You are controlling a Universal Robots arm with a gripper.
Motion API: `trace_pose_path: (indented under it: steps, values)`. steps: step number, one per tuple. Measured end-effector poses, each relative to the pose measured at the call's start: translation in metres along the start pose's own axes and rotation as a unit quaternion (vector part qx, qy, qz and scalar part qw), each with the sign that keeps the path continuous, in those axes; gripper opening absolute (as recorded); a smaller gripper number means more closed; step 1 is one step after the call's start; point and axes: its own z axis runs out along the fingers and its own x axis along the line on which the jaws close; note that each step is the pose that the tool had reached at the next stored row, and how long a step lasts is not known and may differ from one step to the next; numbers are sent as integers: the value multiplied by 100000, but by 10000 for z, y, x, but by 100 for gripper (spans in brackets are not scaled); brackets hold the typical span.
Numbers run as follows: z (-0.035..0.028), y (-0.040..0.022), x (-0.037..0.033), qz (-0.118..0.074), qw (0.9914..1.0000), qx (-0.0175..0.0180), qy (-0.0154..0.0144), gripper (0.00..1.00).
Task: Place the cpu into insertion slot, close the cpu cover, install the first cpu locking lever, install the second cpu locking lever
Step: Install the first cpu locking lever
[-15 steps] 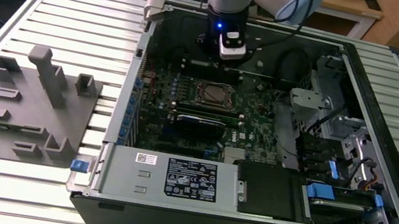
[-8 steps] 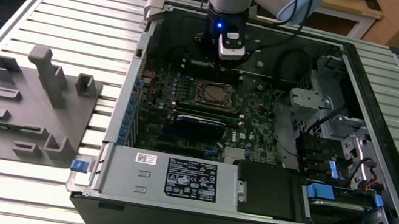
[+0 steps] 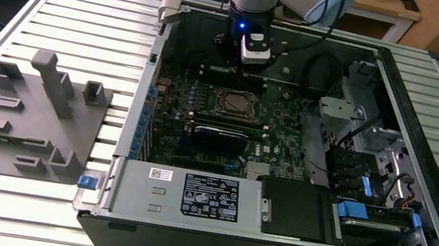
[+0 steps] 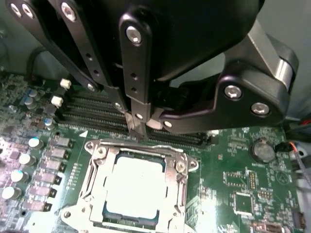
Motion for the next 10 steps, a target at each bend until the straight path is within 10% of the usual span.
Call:
trace_pose_path:
  steps: [10]
  values:
    - [-32, 6, -16, -416, 99999, -44, 18, 11]
